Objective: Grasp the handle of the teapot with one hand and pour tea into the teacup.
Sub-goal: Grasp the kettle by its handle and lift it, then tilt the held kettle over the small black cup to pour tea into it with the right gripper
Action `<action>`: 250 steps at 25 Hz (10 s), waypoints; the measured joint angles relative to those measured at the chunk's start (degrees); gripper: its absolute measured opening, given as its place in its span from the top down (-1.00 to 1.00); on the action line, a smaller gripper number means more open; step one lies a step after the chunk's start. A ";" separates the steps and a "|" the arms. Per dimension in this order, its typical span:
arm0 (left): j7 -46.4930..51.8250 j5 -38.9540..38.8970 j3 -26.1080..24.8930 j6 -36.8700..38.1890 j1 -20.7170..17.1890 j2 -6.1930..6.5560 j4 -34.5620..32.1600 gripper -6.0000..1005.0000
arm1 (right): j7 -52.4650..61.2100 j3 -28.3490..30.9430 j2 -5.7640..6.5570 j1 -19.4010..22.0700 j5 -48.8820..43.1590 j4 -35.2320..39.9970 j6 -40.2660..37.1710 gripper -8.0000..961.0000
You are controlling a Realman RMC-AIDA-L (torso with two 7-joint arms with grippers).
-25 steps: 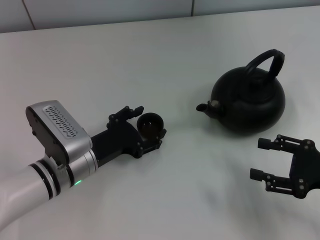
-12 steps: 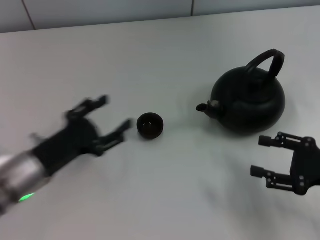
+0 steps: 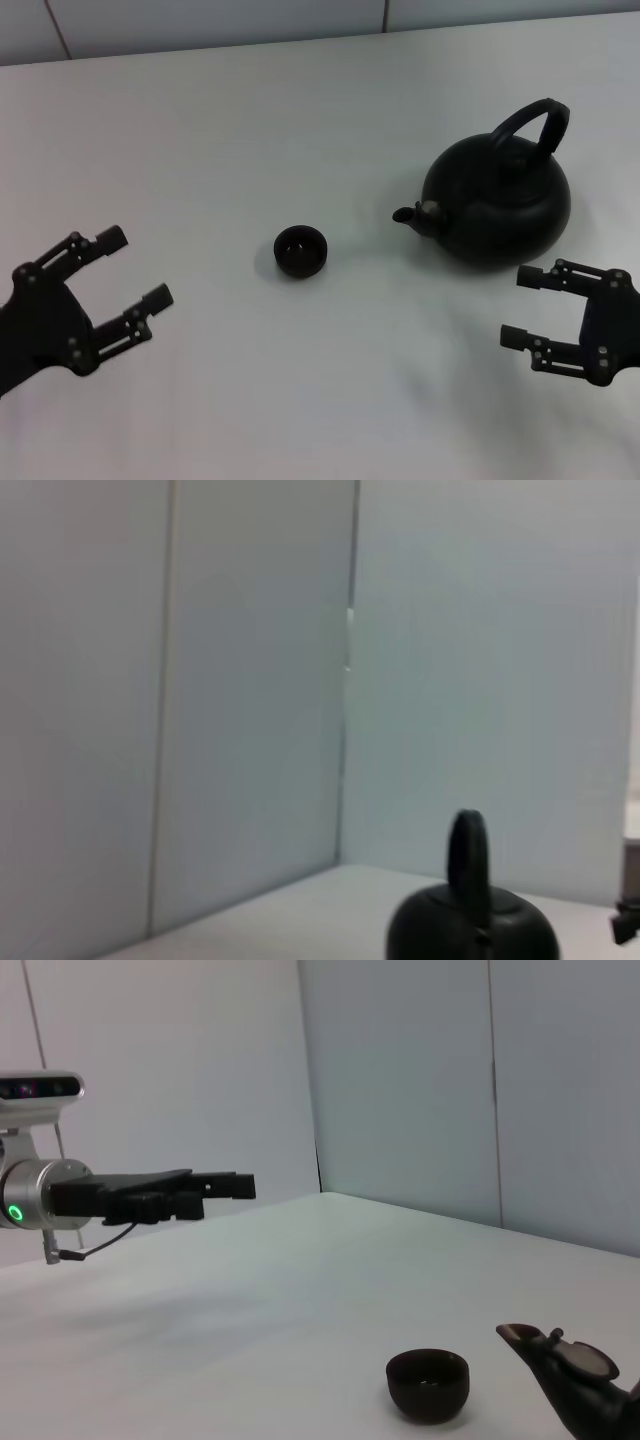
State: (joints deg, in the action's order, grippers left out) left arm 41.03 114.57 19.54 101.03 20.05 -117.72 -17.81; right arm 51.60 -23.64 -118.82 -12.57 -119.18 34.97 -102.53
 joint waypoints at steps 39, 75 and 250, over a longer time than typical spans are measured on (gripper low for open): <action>-1.22 5.65 3.31 -5.85 -1.34 -0.48 -4.21 -0.61 | -19.94 35.05 -0.28 5.88 0.86 -18.20 -0.59 -0.52; -0.53 3.95 3.14 -5.85 -1.60 -0.66 -3.72 -0.61 | -16.25 34.32 0.10 -11.26 -0.27 -15.54 20.15 -0.52; -0.43 0.38 2.35 -5.92 -1.24 -0.75 -0.03 -0.61 | -35.43 3.43 -0.62 -32.31 4.58 -11.49 29.75 0.83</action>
State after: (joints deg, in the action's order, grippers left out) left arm 40.60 114.95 21.88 95.11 18.81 -118.47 -17.84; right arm 16.17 -20.21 -119.44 -44.88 -114.60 23.48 -72.78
